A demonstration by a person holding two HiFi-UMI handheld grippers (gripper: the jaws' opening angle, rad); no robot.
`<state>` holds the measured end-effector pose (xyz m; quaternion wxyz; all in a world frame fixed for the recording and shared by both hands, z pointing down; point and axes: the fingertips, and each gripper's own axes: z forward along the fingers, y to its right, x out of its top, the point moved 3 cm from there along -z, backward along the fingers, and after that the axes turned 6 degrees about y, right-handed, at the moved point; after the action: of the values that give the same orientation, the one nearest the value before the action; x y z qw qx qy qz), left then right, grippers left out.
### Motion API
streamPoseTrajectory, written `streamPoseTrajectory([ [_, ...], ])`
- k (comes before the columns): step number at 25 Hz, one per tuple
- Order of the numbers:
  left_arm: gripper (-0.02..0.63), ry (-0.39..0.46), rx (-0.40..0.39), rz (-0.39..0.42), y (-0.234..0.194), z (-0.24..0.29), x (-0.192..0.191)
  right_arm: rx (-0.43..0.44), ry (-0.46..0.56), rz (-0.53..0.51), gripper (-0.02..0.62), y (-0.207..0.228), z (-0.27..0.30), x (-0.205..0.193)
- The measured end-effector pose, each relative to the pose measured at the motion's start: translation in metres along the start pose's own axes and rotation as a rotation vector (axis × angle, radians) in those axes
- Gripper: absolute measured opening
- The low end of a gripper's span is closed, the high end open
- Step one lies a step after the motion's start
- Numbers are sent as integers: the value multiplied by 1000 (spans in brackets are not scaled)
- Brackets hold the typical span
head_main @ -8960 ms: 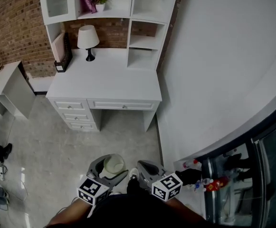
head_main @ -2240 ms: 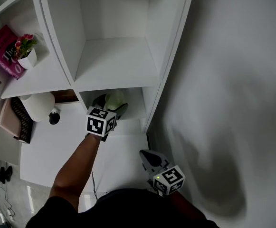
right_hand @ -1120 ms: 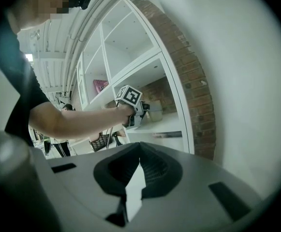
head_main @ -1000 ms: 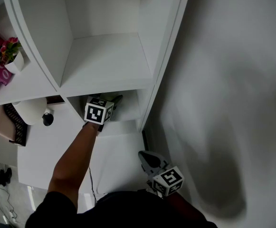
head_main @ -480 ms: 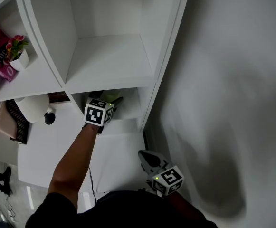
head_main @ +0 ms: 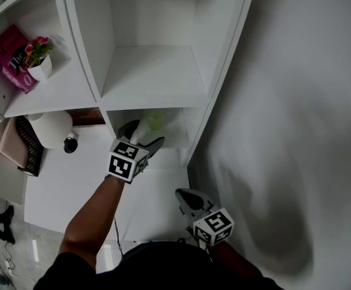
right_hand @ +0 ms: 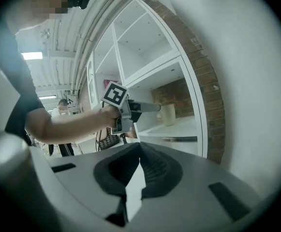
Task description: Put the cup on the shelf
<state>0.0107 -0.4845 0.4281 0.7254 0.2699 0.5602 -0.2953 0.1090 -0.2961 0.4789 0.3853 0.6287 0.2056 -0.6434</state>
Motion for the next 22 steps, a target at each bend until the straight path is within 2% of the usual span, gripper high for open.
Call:
streamPoseTrajectory([
  [11, 387, 40, -75, -75, 53, -73, -29, 47, -27, -6, 5, -19, 12, -8],
  [12, 375, 41, -74, -85, 56, -79, -32, 52, -29, -9, 5, -22, 12, -8],
  [15, 273, 49, -57, -121, 61, -96, -42, 62, -32, -18, 5, -27, 13, -8],
  [18, 243, 59, -45, -143, 66, -111, -47, 66, -33, -25, 5, -31, 12, -8],
  [22, 149, 76, -25, -129, 70, -130, -47, 81, -23, -36, 5, -35, 11, -6],
])
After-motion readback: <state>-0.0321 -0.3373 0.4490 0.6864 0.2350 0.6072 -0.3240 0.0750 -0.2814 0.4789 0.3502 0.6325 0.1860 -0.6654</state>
